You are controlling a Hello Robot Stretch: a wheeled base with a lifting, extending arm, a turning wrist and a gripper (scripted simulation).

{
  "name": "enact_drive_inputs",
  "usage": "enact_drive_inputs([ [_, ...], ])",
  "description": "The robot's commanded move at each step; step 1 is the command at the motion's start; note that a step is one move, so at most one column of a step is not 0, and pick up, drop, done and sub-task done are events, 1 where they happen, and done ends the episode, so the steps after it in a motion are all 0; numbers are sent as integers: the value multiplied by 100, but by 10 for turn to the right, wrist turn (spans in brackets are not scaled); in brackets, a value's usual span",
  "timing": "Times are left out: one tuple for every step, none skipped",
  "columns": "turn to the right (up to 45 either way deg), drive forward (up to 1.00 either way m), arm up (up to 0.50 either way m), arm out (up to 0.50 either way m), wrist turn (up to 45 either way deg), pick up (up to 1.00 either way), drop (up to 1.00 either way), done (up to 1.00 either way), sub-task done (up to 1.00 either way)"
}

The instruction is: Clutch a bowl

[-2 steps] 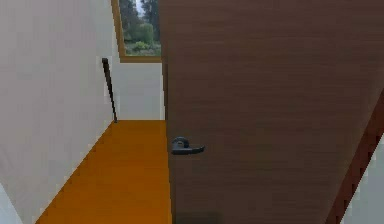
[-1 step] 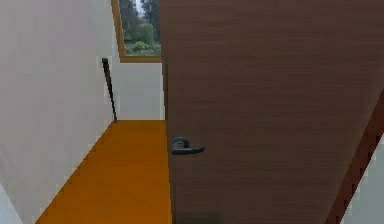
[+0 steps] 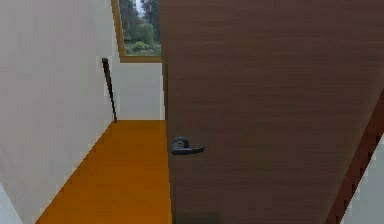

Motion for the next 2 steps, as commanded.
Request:
enact_drive_inputs([
  [0,0,0,0,90,0,0,0,0],
  [0,0,-24,0,0,0,0,0,0],
])
